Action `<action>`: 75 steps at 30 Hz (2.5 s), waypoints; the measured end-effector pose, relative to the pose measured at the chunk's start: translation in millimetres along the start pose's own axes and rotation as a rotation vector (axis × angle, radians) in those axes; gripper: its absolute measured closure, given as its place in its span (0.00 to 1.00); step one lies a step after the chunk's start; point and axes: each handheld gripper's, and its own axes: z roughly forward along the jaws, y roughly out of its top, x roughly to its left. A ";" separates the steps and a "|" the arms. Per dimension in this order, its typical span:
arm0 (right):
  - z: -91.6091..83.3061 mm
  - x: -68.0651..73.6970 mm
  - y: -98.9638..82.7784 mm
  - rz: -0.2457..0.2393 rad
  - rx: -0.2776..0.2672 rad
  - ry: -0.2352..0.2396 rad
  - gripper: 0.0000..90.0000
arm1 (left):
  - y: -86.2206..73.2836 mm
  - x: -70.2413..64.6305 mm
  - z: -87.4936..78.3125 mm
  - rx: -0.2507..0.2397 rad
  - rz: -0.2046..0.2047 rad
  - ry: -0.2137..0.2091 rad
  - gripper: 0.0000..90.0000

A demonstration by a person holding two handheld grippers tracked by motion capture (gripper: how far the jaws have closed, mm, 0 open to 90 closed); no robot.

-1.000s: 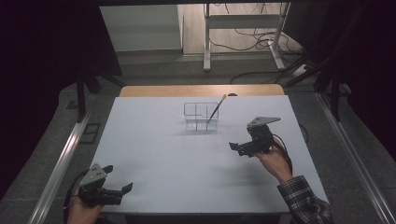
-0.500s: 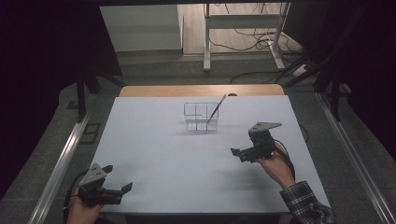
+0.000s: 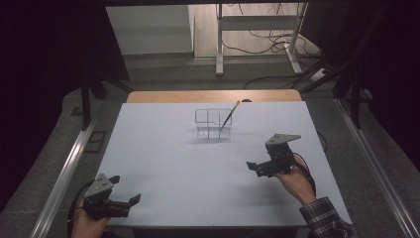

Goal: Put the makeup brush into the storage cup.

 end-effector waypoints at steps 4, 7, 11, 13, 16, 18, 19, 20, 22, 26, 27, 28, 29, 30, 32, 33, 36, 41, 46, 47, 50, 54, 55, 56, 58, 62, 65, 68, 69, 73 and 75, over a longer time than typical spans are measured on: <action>-4.2 0.5 -1.5 -0.001 -0.005 -0.004 0.00 | 0.0 0.0 0.1 0.001 0.000 0.000 0.00; -6.6 0.7 -3.2 -0.003 -0.008 -0.005 0.00 | 0.0 -0.1 0.1 0.001 0.000 0.000 0.00; -10.1 0.8 -6.4 0.000 -0.008 -0.007 0.00 | 0.0 0.0 0.1 0.003 0.001 0.001 0.00; -11.9 1.0 -8.1 0.004 -0.009 -0.009 0.00 | 0.0 -0.1 0.1 0.003 0.001 0.001 0.00; -15.6 1.6 -10.6 0.002 -0.009 -0.013 0.00 | 0.1 -0.1 0.1 0.004 0.002 0.002 0.00; -17.4 2.1 -11.5 0.002 -0.011 -0.013 0.00 | 0.1 -0.2 0.1 0.004 0.002 0.001 0.00; -18.2 2.3 -11.9 0.001 -0.012 -0.014 0.00 | 0.1 -0.3 0.2 0.005 0.003 0.002 0.00; -19.5 2.7 -12.7 0.002 -0.012 -0.015 0.00 | 0.2 -0.4 0.1 0.005 0.003 0.002 0.00; -21.4 3.0 -14.0 -0.002 -0.012 -0.019 0.00 | 0.2 -0.3 0.1 0.004 0.002 0.001 0.00; -24.9 3.7 -16.8 -0.001 -0.011 -0.023 0.00 | 0.1 -0.2 0.2 0.005 0.003 0.002 0.00; -25.4 3.8 -17.4 -0.001 -0.011 -0.024 0.00 | 0.1 -0.2 0.1 0.004 0.002 0.001 0.00; -26.7 4.0 -18.5 -0.002 -0.013 -0.026 0.00 | 0.1 -0.2 0.1 0.004 0.002 0.002 0.00; -27.7 4.1 -19.3 -0.003 -0.013 -0.027 0.00 | 0.1 -0.1 0.1 0.005 0.002 0.002 0.00; -28.4 4.3 -19.9 -0.002 -0.012 -0.029 0.00 | 0.1 -0.1 0.2 0.005 0.002 0.002 0.00; -30.3 4.4 -21.5 -0.003 -0.014 -0.031 0.00 | 0.1 -0.1 0.2 0.004 0.002 0.001 0.00; -31.3 4.6 -22.3 -0.001 -0.012 -0.033 0.00 | 0.2 -0.2 0.2 0.004 0.003 0.002 0.00; -33.7 4.4 -24.9 -0.002 -0.013 -0.039 0.00 | 0.2 -0.1 0.3 0.005 0.002 0.002 0.00; -37.8 3.8 -29.8 0.002 -0.011 -0.049 0.00 | 0.2 -0.1 0.4 0.005 0.002 0.000 0.00; -41.5 3.0 -34.5 0.005 -0.009 -0.057 0.00 | 0.2 -0.1 0.5 0.004 0.001 -0.001 0.00; -42.2 2.8 -35.4 0.006 -0.009 -0.059 0.00 | 0.2 0.0 0.5 0.005 0.001 -0.002 0.00; -44.8 2.5 -38.3 0.014 -0.009 -0.063 0.00 | 0.2 0.2 0.5 0.001 -0.001 -0.005 0.00; -47.3 1.6 -41.9 0.019 -0.010 -0.067 0.00 | 0.2 0.3 0.5 0.001 -0.002 -0.004 0.00; -47.9 1.4 -43.0 0.019 -0.011 -0.068 0.00 | 0.2 0.3 0.5 0.001 -0.002 -0.004 0.00; -48.6 1.1 -43.9 0.019 -0.009 -0.071 0.00 | 0.2 0.3 0.5 0.001 -0.003 -0.005 0.00; -50.1 0.7 -46.1 0.021 -0.008 -0.075 0.00 | 0.2 0.3 0.6 0.001 -0.002 -0.004 0.00; -52.9 0.3 -49.3 0.025 -0.007 -0.083 0.00 | 0.3 0.3 0.7 0.003 -0.003 -0.005 0.00; -55.3 -0.5 -52.1 0.025 -0.004 -0.093 0.00 | 0.2 0.4 0.8 0.003 -0.003 -0.005 0.00; -58.2 -1.2 -54.6 0.027 -0.002 -0.104 0.00 | 0.2 0.6 0.8 0.001 -0.006 -0.005 0.00; -59.2 -1.2 -55.3 0.028 -0.002 -0.107 0.00 | 0.2 0.6 0.8 0.001 -0.006 -0.004 0.00; -63.2 -1.8 -58.5 0.034 -0.002 -0.118 0.00 | 0.2 0.8 0.7 -0.001 -0.007 -0.003 0.00; -64.7 -2.0 -60.0 0.036 -0.003 -0.125 0.00 | 0.2 1.0 0.8 0.000 -0.008 -0.002 0.00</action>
